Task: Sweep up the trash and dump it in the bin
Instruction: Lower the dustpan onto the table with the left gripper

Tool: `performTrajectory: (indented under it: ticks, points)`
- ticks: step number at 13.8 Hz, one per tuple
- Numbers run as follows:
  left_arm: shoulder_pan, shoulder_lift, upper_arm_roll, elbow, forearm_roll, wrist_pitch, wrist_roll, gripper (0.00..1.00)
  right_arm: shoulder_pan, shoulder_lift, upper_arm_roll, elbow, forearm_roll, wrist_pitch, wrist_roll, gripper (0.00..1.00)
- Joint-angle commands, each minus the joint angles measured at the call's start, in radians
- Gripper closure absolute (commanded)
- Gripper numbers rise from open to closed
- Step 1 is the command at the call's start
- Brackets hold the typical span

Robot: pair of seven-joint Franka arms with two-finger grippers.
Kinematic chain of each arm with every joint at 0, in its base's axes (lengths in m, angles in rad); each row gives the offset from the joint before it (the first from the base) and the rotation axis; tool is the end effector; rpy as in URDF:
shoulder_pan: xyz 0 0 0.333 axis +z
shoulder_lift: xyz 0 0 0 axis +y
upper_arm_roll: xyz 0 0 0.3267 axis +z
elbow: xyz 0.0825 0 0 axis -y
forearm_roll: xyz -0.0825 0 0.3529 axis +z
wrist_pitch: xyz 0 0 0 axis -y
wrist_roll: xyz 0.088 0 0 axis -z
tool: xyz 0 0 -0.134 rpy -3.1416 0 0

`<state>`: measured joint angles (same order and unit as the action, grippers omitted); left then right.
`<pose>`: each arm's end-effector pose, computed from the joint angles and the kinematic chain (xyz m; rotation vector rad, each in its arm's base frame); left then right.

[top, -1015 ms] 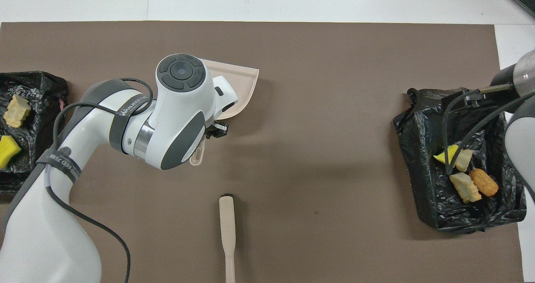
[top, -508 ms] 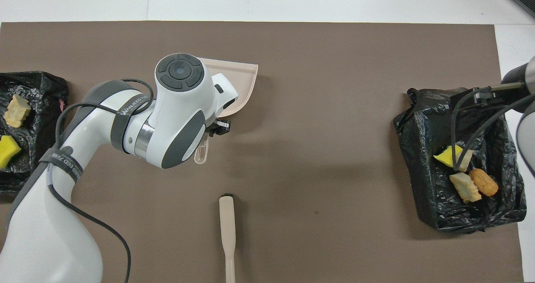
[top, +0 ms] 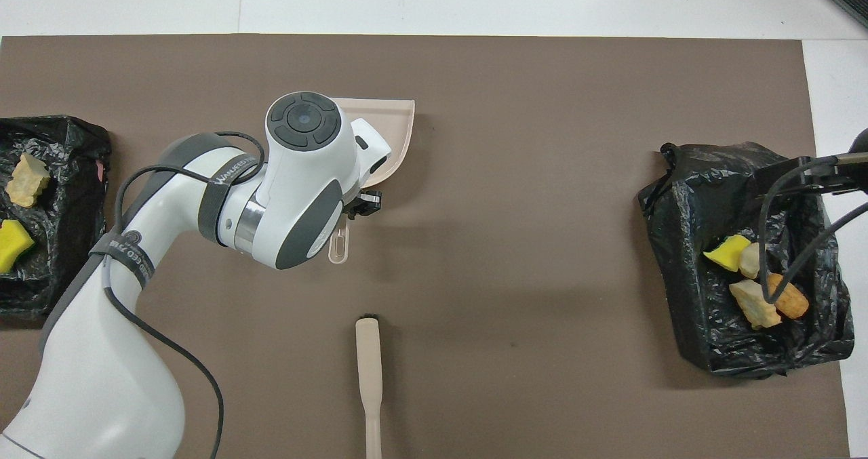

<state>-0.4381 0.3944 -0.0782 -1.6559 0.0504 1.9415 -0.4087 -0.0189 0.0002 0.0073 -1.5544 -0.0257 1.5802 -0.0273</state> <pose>0.5489 -0.3006 0.3712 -3.0707 0.1907 0.1373 0.5254 -0.0095 0.6162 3.1151 0.0243 0.0391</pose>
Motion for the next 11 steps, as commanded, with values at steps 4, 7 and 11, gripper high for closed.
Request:
performTrajectory:
  ticks: [4,7,11]
  points:
    - [-0.013,-0.006,0.005,-0.018,-0.012,-0.004,0.008,1.00,-0.006,-0.019,0.002,-0.024,0.010,-0.003,0.010,0.00]
    - [-0.014,-0.011,0.005,-0.024,-0.015,-0.010,0.005,0.67,-0.006,-0.019,0.002,-0.024,0.010,-0.003,0.010,0.00]
    - [-0.001,-0.040,0.005,-0.019,-0.014,-0.016,0.010,0.27,-0.006,-0.019,0.002,-0.024,0.010,-0.003,0.010,0.00]
